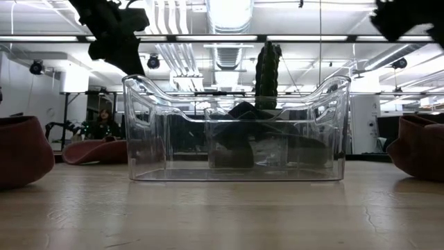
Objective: Pick & Place hat
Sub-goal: Put the right red cap into the bottom transparent bin, then put the bottom red cap into the bottom transparent bin
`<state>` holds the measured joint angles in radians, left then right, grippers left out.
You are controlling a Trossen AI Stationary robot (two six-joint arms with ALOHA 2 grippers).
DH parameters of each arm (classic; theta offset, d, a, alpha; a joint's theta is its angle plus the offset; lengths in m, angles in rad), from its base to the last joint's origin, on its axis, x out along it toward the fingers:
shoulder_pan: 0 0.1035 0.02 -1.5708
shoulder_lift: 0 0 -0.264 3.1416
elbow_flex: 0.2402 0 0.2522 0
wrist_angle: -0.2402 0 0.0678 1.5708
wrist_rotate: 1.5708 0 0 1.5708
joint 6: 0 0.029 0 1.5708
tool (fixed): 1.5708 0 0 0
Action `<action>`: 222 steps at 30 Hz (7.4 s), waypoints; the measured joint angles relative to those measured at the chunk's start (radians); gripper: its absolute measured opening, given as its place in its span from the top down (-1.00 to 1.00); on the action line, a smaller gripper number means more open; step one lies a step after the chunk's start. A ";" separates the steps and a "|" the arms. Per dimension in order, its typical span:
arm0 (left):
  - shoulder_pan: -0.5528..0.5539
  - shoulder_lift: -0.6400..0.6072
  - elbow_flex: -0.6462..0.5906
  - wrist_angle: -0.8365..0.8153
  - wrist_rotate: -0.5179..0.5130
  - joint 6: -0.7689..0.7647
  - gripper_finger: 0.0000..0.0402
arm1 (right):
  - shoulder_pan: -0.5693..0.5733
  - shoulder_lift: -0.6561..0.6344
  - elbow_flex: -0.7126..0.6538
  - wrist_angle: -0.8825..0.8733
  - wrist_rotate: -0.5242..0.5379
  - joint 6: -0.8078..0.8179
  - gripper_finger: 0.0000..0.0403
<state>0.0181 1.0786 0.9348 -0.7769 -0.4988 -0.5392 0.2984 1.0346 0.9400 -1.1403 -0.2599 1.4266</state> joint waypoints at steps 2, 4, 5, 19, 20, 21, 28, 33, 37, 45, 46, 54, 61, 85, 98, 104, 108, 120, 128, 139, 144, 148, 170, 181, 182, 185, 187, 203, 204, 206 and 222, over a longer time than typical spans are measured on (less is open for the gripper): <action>0.000 0.000 0.000 0.000 0.000 0.000 0.69 | 0.052 -0.005 -0.016 0.000 0.000 0.084 0.71; 0.000 0.000 0.000 0.000 0.000 0.005 0.69 | 0.104 -0.006 -0.030 0.001 0.000 0.153 0.71; 0.000 0.000 0.000 0.000 0.000 0.009 0.69 | 0.129 -0.004 -0.035 0.001 0.000 0.188 0.71; 0.000 0.000 0.000 0.000 -0.053 0.017 0.69 | 0.402 0.013 -0.099 0.079 -0.010 0.605 0.43; 0.000 0.000 0.000 0.000 -0.053 0.016 0.69 | 0.418 0.016 -0.101 0.078 -0.010 0.630 0.39; 0.000 0.000 0.000 0.000 -0.053 0.016 0.69 | 0.435 0.017 -0.106 0.081 -0.010 0.655 0.34; 0.000 0.000 0.000 0.002 -0.053 0.015 0.69 | 0.498 0.048 -0.149 0.096 -0.002 0.832 0.01; 0.000 0.000 0.000 0.008 -0.053 0.015 0.69 | 0.498 0.090 -0.205 0.161 0.012 0.875 -0.09; 0.000 0.000 0.000 0.009 -0.053 0.015 0.69 | 0.498 0.115 -0.276 0.282 0.025 0.878 -0.12; 0.000 0.000 0.000 0.010 -0.052 0.016 0.69 | 0.498 0.137 -0.406 0.410 0.028 0.878 -0.13; 0.000 0.000 0.000 0.010 -0.052 0.016 0.69 | 0.498 0.136 -0.421 0.435 0.031 0.878 -0.13; 0.000 0.000 0.000 0.017 -0.052 0.013 0.69 | 0.498 0.133 -0.516 0.679 0.131 0.864 -0.01; 0.000 0.000 0.000 0.024 -0.052 0.013 0.69 | 0.498 0.122 -0.499 0.675 0.136 0.853 0.56; 0.000 0.000 0.000 0.052 -0.036 0.007 0.69 | 0.389 0.035 0.101 0.082 0.342 0.109 0.94; -0.004 -0.014 0.000 0.017 0.177 -0.025 0.69 | -0.108 0.293 0.513 -0.071 0.342 -0.968 0.94; -0.003 -0.085 0.000 -0.068 0.146 -0.063 0.69 | -0.253 0.509 0.723 -0.087 0.295 -1.340 0.94; -0.003 -0.153 0.000 -0.121 0.107 -0.087 0.69 | -0.289 0.651 0.852 -0.092 0.194 -1.476 0.94; -0.003 -0.266 -0.013 -0.145 0.103 -0.083 0.69 | -0.300 1.011 1.130 -0.290 0.111 -1.616 0.94; -0.003 -0.266 -0.070 -0.141 0.105 -0.097 0.69 | -0.313 1.131 1.233 -0.345 0.048 -1.614 0.94; -0.003 -0.265 -0.106 -0.130 0.115 -0.132 0.69 | -0.313 1.151 1.238 -0.350 0.048 -1.587 0.94; -0.003 -0.266 -0.106 -0.114 0.115 -0.132 0.69 | -0.312 1.151 1.238 -0.348 0.045 -1.591 0.93; -0.003 -0.266 -0.106 -0.112 0.116 -0.132 0.69 | -0.312 1.151 1.238 -0.348 0.024 -1.614 0.83; -0.003 -0.266 -0.105 -0.111 0.117 -0.127 0.69 | -0.313 1.145 1.248 -0.348 0.102 -1.633 0.23; -0.047 -0.270 -0.105 -0.149 0.605 -0.248 0.69 | -0.303 1.080 1.281 -0.430 0.102 -1.544 0.36; -0.062 -0.272 -0.105 -0.153 0.646 -0.297 0.69 | -0.299 1.067 1.277 -0.435 0.103 -1.545 0.37; -0.126 -0.277 -0.105 -0.164 0.672 -0.450 0.69 | -0.291 1.008 1.252 -0.430 0.102 -1.536 0.40; -0.181 -0.282 -0.105 -0.163 0.663 -0.546 0.69 | -0.290 0.968 1.237 -0.427 0.103 -1.534 0.41; -0.646 -0.223 0.061 -0.313 0.321 -1.023 0.69 | -0.292 0.331 0.519 0.127 0.142 -1.321 0.53; -0.657 -0.209 0.080 -0.335 0.320 -1.037 0.69 | -0.292 0.283 0.465 0.182 0.142 -1.307 0.54; -0.672 -0.176 0.116 -0.379 0.319 -1.057 0.69 | -0.292 0.190 0.361 0.292 0.143 -1.284 0.56; -0.687 0.168 0.387 -0.597 0.511 -1.180 0.69 | -0.292 -0.255 -0.162 0.807 0.137 -1.147 0.58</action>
<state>-0.6686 1.2463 1.3222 -1.3742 0.0120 -1.7191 0.0063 0.7792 0.7779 -0.3330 -0.1230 0.2795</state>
